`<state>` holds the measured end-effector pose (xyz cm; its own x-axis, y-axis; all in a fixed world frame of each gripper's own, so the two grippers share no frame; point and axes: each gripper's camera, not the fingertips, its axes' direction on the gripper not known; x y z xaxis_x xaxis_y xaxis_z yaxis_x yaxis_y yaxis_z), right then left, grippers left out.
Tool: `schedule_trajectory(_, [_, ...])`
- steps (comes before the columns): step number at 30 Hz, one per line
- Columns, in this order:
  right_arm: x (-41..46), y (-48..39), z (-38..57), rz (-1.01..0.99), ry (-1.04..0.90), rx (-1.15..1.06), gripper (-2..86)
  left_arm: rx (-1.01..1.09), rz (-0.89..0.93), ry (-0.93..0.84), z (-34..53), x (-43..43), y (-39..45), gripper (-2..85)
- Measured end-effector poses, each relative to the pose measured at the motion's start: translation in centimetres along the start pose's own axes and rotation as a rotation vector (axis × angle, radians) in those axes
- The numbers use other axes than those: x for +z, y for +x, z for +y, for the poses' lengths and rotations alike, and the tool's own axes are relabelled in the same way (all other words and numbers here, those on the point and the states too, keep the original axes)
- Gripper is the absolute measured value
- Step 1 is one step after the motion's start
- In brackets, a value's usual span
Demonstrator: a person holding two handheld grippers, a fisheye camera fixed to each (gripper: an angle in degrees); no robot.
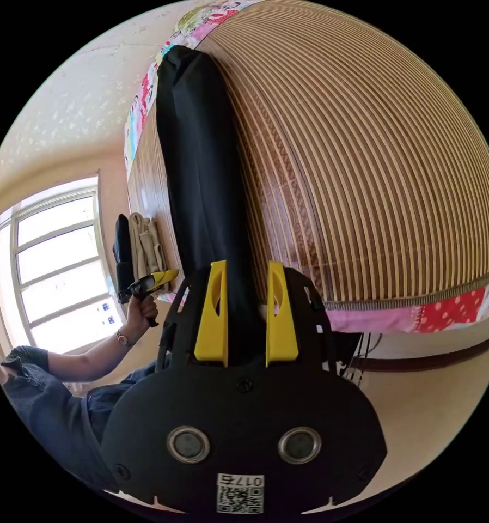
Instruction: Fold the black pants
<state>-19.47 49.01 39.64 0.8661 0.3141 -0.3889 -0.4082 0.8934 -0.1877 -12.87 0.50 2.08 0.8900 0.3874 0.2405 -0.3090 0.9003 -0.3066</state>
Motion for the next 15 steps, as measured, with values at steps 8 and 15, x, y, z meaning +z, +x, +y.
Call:
schedule_trajectory(8, [2.3,2.5,-9.5,-0.284,-0.113,-0.018,9.5,0.002,0.055,-0.132,-9.6,3.9,0.0,7.3])
schedule_trajectory(15, [-5.8,-0.3,-3.4,-0.472,0.011,-0.274,3.6,0.137,0.425,-0.024,-2.9,-3.0,2.3,4.7])
